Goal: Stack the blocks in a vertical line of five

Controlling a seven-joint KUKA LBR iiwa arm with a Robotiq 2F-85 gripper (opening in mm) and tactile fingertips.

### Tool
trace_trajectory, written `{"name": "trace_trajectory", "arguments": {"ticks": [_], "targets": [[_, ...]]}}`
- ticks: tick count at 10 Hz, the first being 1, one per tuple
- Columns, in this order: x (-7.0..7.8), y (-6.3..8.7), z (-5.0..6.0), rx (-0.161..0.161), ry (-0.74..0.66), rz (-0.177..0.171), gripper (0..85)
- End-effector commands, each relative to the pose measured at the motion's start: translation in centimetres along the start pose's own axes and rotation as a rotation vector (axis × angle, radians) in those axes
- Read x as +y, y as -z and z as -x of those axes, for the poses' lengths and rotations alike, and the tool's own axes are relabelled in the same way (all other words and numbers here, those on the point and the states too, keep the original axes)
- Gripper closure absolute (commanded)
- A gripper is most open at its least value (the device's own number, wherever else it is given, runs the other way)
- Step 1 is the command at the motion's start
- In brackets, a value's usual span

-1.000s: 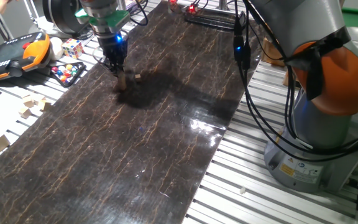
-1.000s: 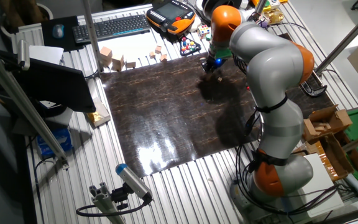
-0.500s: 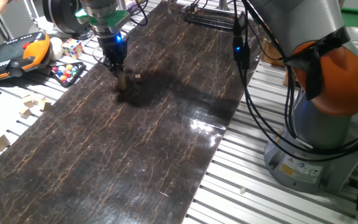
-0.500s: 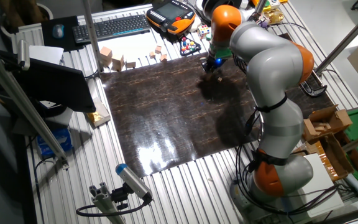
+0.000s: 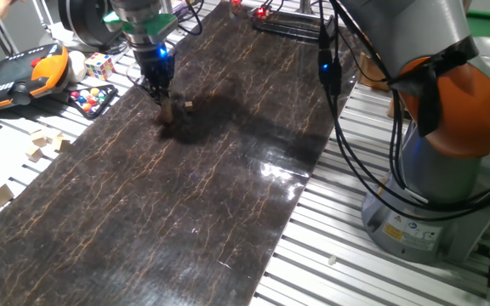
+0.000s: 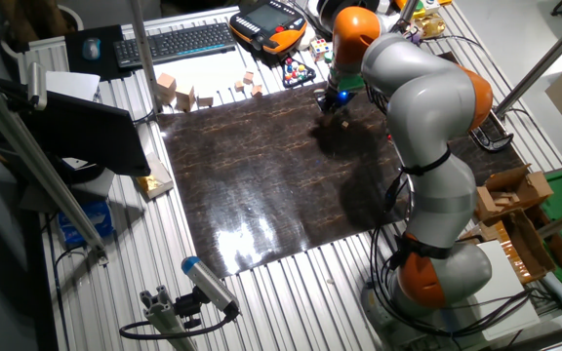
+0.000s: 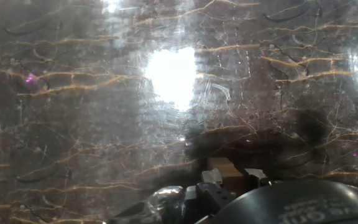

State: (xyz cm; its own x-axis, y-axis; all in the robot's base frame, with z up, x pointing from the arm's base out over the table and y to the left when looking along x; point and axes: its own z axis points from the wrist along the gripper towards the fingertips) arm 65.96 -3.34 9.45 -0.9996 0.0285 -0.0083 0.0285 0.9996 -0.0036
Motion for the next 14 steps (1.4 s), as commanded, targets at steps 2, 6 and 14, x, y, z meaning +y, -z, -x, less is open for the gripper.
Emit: {"name": "trace_trajectory", "arguments": {"ticks": [2, 6, 14], "targets": [[0.00, 0.00, -0.01, 0.000, -0.003, 0.001, 76.3], [-0.01, 0.00, -0.03, -0.008, -0.018, -0.004, 56.0], [-0.08, 0.10, -0.08, -0.008, -0.018, -0.020, 52.3]]}}
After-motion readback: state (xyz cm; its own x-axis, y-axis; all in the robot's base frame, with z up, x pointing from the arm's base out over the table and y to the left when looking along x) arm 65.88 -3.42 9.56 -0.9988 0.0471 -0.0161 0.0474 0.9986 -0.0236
